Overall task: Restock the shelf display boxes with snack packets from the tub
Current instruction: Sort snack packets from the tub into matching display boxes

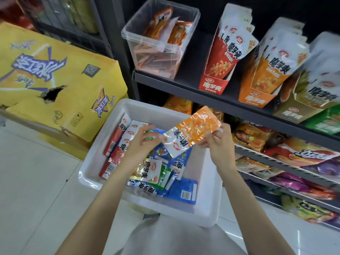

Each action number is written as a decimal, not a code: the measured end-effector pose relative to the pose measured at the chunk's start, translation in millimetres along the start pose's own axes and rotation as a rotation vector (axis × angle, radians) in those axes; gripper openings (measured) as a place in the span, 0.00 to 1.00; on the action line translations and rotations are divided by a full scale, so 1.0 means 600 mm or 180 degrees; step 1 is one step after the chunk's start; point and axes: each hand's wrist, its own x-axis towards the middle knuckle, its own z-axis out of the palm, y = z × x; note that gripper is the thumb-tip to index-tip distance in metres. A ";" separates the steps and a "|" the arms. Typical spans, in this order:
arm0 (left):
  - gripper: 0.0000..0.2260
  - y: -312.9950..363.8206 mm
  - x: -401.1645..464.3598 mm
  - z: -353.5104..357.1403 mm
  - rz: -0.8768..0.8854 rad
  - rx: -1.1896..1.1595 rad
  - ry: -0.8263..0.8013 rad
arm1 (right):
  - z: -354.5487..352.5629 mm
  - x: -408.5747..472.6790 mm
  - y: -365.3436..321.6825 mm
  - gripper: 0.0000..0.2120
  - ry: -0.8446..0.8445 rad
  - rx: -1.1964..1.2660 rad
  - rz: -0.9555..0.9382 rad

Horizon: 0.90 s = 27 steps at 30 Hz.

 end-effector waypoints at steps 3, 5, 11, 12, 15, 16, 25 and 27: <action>0.20 0.015 -0.021 0.029 -0.0325 -0.0560 -0.0557 | -0.012 -0.020 -0.013 0.09 0.0245 0.1091 0.0207; 0.14 0.028 -0.030 0.056 -0.0224 -0.0872 -0.0516 | -0.015 -0.030 -0.011 0.10 0.0231 0.1289 0.0240; 0.04 0.066 -0.011 0.096 0.0647 -0.0435 0.0380 | -0.038 -0.030 0.028 0.24 0.0408 -0.0127 0.0079; 0.05 0.081 -0.005 0.097 0.0860 -0.0222 0.0319 | -0.051 -0.029 0.026 0.28 0.0586 -0.0575 -0.0263; 0.07 0.144 0.014 0.108 0.1710 0.0557 -0.0075 | -0.092 -0.019 -0.010 0.27 0.0611 -0.1390 -0.1200; 0.05 0.164 0.021 0.116 0.2007 0.0826 -0.0186 | -0.102 -0.014 -0.029 0.26 0.0487 -0.1350 -0.1209; 0.09 0.312 0.075 0.259 0.4211 0.1299 -0.0259 | -0.203 0.042 -0.133 0.06 0.1359 -0.0397 -0.1777; 0.10 0.318 0.102 0.282 0.4149 0.1306 -0.0238 | -0.220 0.065 -0.143 0.05 0.1595 -0.0341 -0.1950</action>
